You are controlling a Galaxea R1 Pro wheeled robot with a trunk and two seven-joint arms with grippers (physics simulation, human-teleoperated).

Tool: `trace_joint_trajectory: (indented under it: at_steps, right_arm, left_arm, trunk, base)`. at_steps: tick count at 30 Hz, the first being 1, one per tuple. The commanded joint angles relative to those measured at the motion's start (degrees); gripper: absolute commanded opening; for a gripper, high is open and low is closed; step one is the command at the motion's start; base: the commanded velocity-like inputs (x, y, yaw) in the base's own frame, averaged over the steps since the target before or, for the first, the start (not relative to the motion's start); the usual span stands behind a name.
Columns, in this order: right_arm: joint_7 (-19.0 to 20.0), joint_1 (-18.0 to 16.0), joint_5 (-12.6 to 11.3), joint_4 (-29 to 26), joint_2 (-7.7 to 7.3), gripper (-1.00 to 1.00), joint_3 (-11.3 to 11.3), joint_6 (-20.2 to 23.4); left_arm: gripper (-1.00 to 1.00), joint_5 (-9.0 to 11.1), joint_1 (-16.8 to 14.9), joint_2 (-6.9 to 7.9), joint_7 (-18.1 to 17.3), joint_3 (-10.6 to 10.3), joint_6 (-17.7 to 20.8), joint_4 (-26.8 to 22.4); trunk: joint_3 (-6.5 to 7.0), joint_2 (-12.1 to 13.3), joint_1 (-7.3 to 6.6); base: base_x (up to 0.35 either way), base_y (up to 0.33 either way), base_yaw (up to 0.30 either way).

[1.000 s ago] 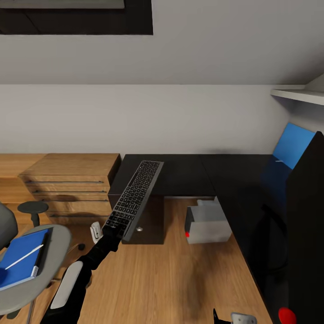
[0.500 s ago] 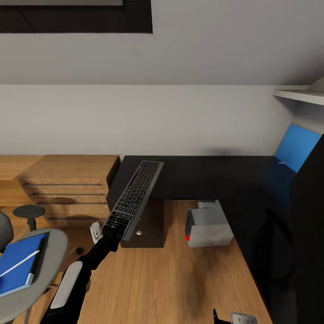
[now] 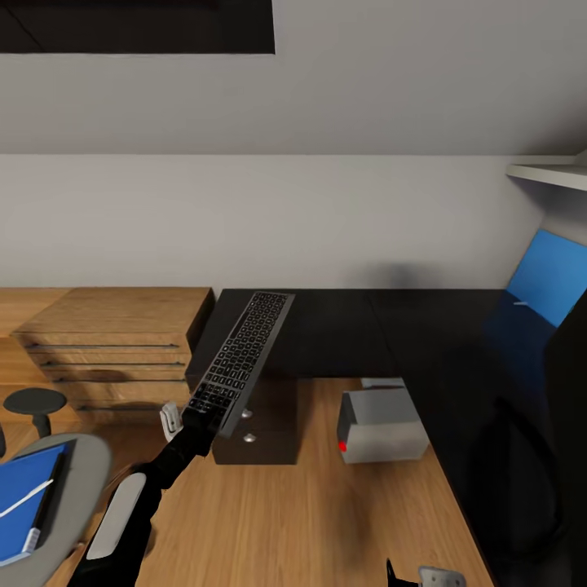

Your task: In the bedroom, organize the workspace by keeping the computer under the desk, ensuring the monitor is on the desk, placing the keyboard on the desk next to the monitor, placing the mouse on the desk next to the keyboard, moving the folder from the swivel chair onto the desk next to the mouse, stacking the notebook on top of the folder with the pen on top of the notebook, and positioning the swivel chair next to the desk.

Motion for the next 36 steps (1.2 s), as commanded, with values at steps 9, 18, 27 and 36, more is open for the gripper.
trace_joint_trajectory:
  at_steps: [9, 18, 27, 36]
  right_arm:
    - [-0.32, -0.06, 0.6, 0.09, -0.01, 1.0, -0.29, -0.2]
    - [-0.32, -0.06, 0.6, 0.11, -0.01, 1.0, -0.29, -0.2]
    - [-0.25, -0.06, 0.6, 0.13, -0.01, 1.0, -0.29, -0.2]
    - [-0.23, -0.06, 0.6, 0.14, -0.01, 1.0, -0.29, -0.13]
  left_arm:
    - [-1.0, 0.24, -0.05, -0.06, -0.05, 0.22, 0.45, 0.0]
    - [-1.0, 0.24, -0.05, -0.06, -0.05, 0.2, 0.46, 0.0]
    - [-1.0, 0.24, -0.05, -0.06, -0.05, 0.19, 0.46, 0.0]
    - [-1.0, 0.24, -0.05, 0.0, -0.05, 0.19, 0.43, 0.0]
  trunk:
    - [-0.06, -0.04, 0.03]
    - [-0.06, -0.04, 0.03]
    - [-0.06, -0.04, 0.03]
    - [-0.06, -0.04, 0.03]
  base:
    - [0.265, 0.0, 0.0]
    - [0.266, 0.0, 0.0]
    - [0.252, 0.0, 0.0]
    - [0.184, 0.0, 0.0]
